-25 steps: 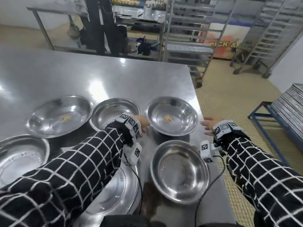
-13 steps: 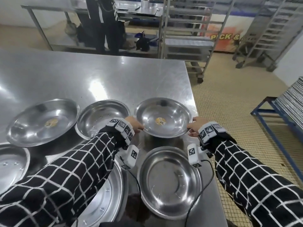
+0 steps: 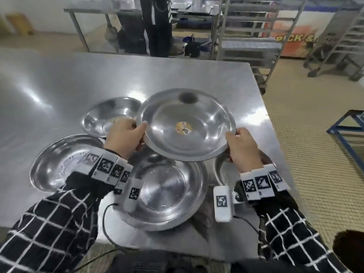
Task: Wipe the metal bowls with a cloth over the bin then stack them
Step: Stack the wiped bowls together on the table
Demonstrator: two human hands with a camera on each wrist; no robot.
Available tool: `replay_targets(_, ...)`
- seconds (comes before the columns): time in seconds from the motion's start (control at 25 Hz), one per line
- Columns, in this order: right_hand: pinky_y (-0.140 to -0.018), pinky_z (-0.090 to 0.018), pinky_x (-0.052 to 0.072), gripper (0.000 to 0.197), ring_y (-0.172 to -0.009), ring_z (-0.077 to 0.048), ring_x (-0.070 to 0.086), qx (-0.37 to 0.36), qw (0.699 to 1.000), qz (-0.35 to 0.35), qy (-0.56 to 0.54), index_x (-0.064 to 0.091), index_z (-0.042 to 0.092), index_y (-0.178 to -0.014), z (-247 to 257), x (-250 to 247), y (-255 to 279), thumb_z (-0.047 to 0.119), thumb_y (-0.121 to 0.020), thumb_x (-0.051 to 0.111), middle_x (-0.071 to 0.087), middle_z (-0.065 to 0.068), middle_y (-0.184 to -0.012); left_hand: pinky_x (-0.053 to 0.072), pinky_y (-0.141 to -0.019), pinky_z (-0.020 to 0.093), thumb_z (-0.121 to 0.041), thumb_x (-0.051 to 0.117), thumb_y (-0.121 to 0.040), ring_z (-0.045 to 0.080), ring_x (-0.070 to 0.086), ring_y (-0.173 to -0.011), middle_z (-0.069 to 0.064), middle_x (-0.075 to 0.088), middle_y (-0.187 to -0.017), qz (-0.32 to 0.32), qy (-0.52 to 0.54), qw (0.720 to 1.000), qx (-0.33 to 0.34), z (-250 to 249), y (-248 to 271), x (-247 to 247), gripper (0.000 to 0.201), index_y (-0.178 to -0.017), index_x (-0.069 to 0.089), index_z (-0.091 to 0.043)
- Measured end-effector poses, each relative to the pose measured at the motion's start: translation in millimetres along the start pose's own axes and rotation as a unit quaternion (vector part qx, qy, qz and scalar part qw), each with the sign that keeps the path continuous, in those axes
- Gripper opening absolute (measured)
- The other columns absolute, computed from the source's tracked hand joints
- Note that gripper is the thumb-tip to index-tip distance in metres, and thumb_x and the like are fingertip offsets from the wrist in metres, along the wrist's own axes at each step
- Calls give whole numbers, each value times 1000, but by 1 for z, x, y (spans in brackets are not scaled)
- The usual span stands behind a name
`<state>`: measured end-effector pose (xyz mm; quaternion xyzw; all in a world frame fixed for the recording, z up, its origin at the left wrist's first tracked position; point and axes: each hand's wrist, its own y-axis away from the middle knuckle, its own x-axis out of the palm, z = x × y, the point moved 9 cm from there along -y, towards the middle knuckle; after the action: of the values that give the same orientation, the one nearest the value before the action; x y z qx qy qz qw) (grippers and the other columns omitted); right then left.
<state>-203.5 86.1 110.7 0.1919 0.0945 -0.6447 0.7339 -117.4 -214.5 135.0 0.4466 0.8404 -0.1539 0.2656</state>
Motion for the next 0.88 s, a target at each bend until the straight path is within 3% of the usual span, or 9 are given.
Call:
replay_targets(0.12, -52, -26, 40, 23, -62, -16, 49, -38, 995, 19, 92, 49, 10, -96, -12, 45, 52, 32, -100, 43, 52, -5, -76, 52, -65, 45, -40, 47, -96, 33, 60, -61, 14, 62, -60, -9, -84, 996, -2, 56, 40, -35, 50, -65, 58, -2)
replay_targets(0.28, -56, -29, 40, 28, -65, -18, 50, -69, 981, 13, 183, 49, 7, -92, -32, 75, 82, 33, -99, 41, 52, -4, -76, 42, -66, 34, -43, 35, -100, 21, 56, -61, 0, 58, -56, 11, -180, 984, 16, 103, 77, -48, 55, -62, 58, -10)
replay_targets(0.36, -60, -31, 39, 31, -68, -20, 52, -69, 963, 13, 259, 49, 8, -93, -39, 82, 88, 35, -99, 37, 53, -6, -78, 44, -68, 34, -42, 33, -101, 21, 56, -60, -1, 58, -54, 32, -206, 978, 29, 119, 86, -43, 57, -57, 56, -14)
replay_targets(0.56, -68, -36, 46, 37, -80, -28, 57, -57, 908, 21, 416, 51, 8, -101, -46, 82, 86, 37, -100, 27, 59, -11, -86, 46, -69, 35, -47, 26, -100, 29, 62, -75, 9, 66, -75, 85, -263, 961, 19, 142, 84, -21, 53, -78, 59, -11)
replay_targets(0.68, -61, -32, 44, 35, -71, -24, 57, -65, 871, 32, 486, 50, 12, -96, -42, 82, 83, 38, -99, 27, 57, -6, -77, 42, -65, 33, -48, 26, -100, 26, 59, -75, 7, 62, -78, 91, -291, 952, 17, 142, 80, -18, 51, -83, 58, -12)
replay_targets(0.76, -55, -30, 42, 34, -64, -19, 55, -72, 854, 45, 514, 51, 14, -87, -39, 81, 80, 39, -97, 30, 56, -2, -71, 42, -64, 32, -49, 29, -99, 26, 58, -73, 5, 59, -73, 80, -316, 945, 31, 140, 79, -21, 48, -75, 54, -16)
replay_targets(0.8, -55, -29, 42, 33, -63, -18, 55, -70, 857, 49, 508, 50, 15, -82, -37, 78, 78, 40, -96, 33, 56, -2, -70, 42, -62, 32, -51, 32, -98, 25, 57, -70, 4, 57, -69, 77, -319, 944, 37, 139, 78, -23, 48, -69, 50, -18)
replay_targets(0.88, -59, -30, 45, 32, -65, -17, 55, -59, 898, 56, 433, 50, 16, -76, -28, 72, 72, 41, -95, 41, 57, -2, -73, 39, -58, 31, -54, 35, -96, 23, 55, -64, 2, 54, -63, 74, -297, 951, 38, 140, 73, -29, 50, -62, 46, -19)
